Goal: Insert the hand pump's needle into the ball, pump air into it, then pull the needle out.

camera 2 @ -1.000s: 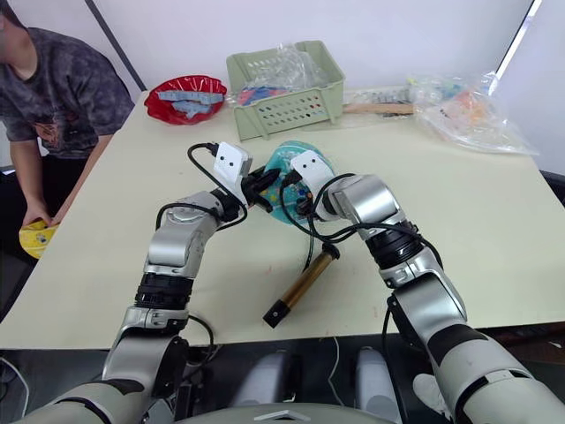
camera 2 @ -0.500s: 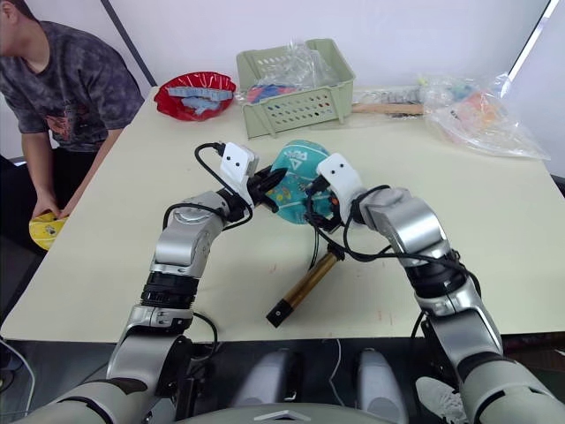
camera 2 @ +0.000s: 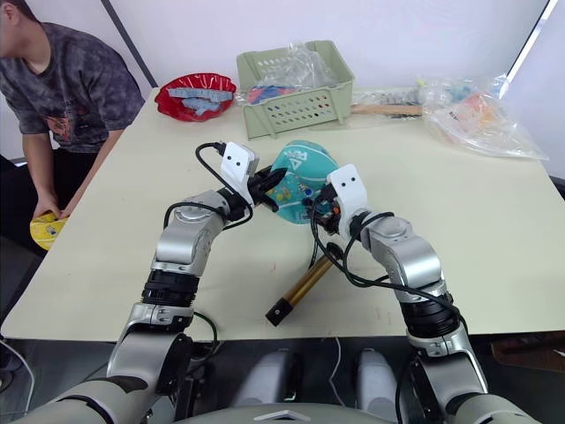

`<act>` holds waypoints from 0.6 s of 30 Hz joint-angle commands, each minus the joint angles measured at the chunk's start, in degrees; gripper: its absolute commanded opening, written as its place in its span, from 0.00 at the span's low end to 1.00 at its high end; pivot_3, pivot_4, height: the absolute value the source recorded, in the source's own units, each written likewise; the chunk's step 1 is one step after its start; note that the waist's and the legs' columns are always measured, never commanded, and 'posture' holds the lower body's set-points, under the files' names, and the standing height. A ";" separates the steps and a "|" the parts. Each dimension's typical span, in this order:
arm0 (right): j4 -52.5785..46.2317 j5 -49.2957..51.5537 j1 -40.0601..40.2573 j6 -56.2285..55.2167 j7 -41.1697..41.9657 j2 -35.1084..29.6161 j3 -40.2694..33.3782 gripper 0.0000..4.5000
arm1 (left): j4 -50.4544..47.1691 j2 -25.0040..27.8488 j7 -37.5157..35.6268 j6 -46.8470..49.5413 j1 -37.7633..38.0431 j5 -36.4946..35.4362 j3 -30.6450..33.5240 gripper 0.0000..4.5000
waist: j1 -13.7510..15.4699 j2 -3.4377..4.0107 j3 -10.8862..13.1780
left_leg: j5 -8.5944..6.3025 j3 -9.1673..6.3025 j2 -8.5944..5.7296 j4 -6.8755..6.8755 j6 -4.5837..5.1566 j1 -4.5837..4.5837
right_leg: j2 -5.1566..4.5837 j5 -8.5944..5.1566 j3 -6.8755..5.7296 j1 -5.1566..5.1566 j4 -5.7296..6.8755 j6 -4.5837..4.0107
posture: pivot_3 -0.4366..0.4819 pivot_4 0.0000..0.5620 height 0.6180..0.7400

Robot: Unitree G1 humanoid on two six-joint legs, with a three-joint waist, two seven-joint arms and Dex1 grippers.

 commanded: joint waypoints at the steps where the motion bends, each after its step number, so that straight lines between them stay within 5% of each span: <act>1: 0.60 -0.05 -1.18 -1.92 -1.03 1.43 0.41 0.61 | 3.65 -0.74 -0.51 1.95 2.02 1.13 -3.39 0.00 | -0.03 0.00 0.00 | 0.00 -0.01 0.00 0.00 0.00 0.01 | 0.01 0.00 -0.01 0.01 0.00 0.00 | 0.48 0.27 1.00; 18: 11.79 -1.77 -6.80 -4.50 -4.19 6.44 0.19 0.61 | 3.90 -0.95 -0.08 1.43 2.13 1.28 -3.28 0.00 | -0.15 0.01 0.00 | 0.10 -0.14 -0.04 0.00 -0.07 0.03 | 0.01 0.00 -0.09 0.06 0.07 -0.01 | 0.48 0.27 1.00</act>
